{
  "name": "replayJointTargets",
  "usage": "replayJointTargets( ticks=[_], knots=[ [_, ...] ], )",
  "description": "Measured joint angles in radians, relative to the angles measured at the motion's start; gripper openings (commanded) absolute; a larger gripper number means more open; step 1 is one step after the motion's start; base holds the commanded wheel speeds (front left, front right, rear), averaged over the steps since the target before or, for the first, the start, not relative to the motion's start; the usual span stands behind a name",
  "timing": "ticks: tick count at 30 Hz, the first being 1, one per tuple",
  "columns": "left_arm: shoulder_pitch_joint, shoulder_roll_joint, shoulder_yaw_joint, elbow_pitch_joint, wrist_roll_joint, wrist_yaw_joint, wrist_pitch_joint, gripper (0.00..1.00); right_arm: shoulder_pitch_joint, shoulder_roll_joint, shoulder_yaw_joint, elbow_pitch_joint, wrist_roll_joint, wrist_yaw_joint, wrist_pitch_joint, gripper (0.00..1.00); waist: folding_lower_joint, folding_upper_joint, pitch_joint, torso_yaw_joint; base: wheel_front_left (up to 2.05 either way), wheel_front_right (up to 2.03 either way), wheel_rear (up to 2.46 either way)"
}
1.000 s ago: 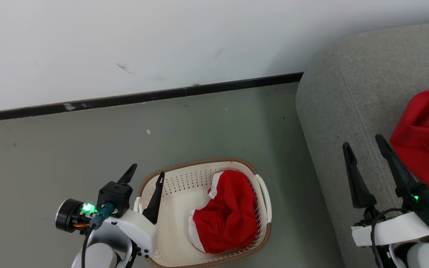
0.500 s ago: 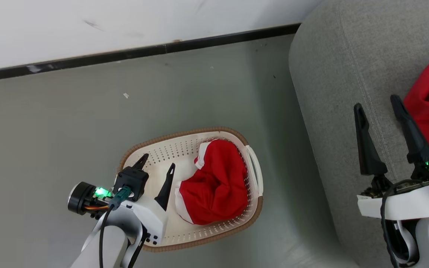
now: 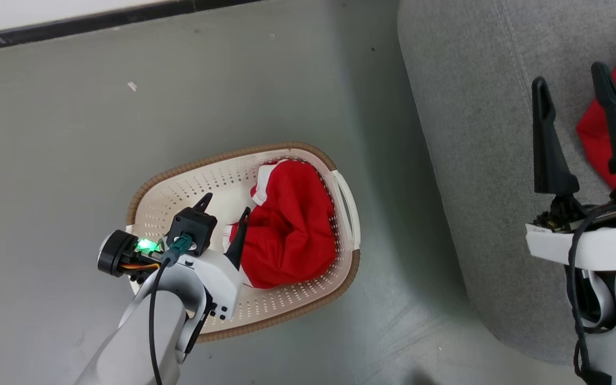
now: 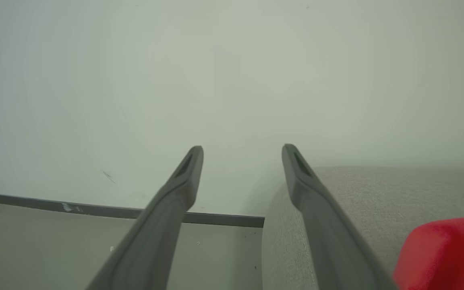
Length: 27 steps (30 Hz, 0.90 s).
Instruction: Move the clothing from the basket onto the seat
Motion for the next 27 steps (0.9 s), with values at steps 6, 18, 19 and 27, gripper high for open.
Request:
replayJointTargets(
  ticks=[6,18,19,27],
  knots=[
    [-0.037,-0.004,-0.011,0.051,0.004,-0.007,-0.007,1.0,-0.074,0.0,0.005,0.003,0.007,0.0,0.0,1.0,0.0,0.0,0.06,-0.026,0.0,0.0,0.0],
    [-0.116,-0.028,-0.027,0.136,-0.003,-0.025,-0.023,1.0,-0.195,-0.001,0.035,0.028,0.016,0.0,0.0,1.0,0.0,0.0,0.165,-0.073,0.0,0.0,0.0],
    [-0.122,-0.029,-0.03,0.145,-0.003,-0.026,-0.023,1.0,-0.203,-0.001,0.039,0.031,0.016,0.0,0.0,1.0,0.0,0.0,0.172,-0.076,0.0,0.0,0.0],
    [-0.157,-0.028,-0.037,0.239,0.0,-0.031,-0.011,1.0,-0.275,-0.002,0.045,0.033,0.018,0.0,0.0,1.0,0.0001,0.0,0.225,-0.103,0.0,0.0,0.0]
  ],
)
